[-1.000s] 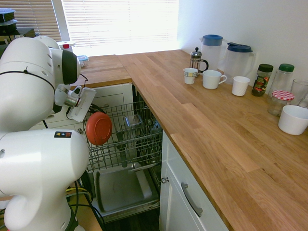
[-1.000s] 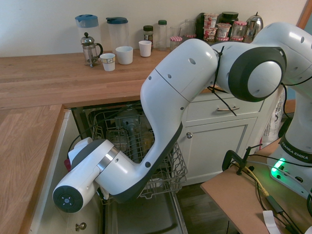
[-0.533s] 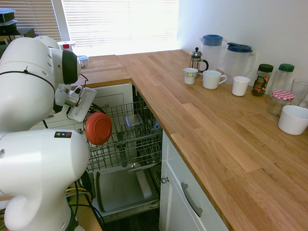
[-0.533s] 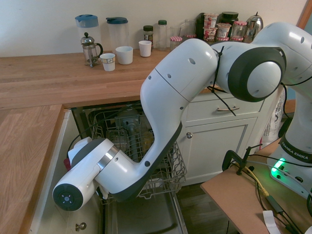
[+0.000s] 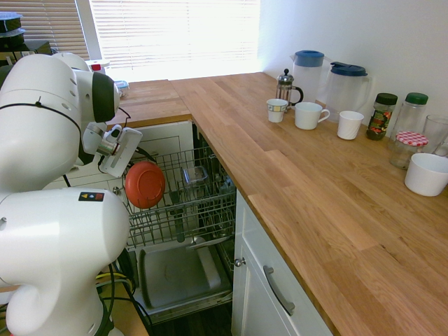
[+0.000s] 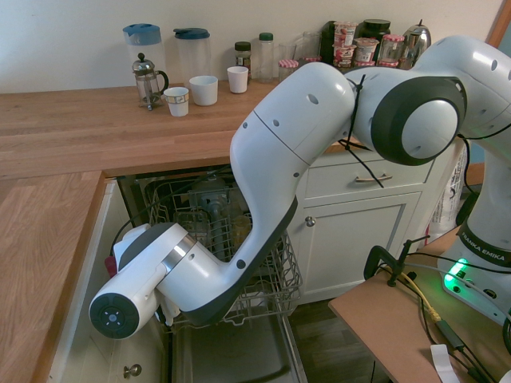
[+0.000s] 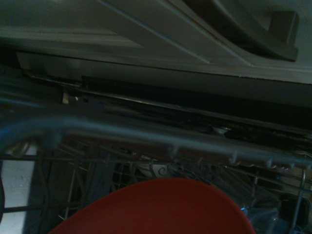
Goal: Put the plate in the dishwasher
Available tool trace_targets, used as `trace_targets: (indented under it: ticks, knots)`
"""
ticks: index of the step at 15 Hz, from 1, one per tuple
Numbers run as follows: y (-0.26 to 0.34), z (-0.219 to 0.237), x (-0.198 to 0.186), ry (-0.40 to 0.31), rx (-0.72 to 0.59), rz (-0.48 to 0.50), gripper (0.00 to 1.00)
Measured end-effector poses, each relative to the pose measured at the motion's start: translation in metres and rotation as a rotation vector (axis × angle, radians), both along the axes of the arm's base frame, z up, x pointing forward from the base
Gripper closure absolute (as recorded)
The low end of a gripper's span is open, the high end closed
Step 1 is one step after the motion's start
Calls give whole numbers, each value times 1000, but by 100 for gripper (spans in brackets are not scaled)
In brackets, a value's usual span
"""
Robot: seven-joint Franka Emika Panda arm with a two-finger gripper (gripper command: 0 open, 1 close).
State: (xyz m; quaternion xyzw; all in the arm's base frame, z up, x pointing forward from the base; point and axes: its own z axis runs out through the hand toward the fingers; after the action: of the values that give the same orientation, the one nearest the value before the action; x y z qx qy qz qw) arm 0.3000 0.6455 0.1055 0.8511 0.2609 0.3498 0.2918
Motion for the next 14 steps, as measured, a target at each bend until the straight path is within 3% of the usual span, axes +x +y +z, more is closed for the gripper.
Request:
trace_targets:
  ticks: [7, 14]
  knots:
    - [-1, 35, -44, -14, 131, -10, 0]
    - [-15, 107, -78, 20, 218, -70, 0]
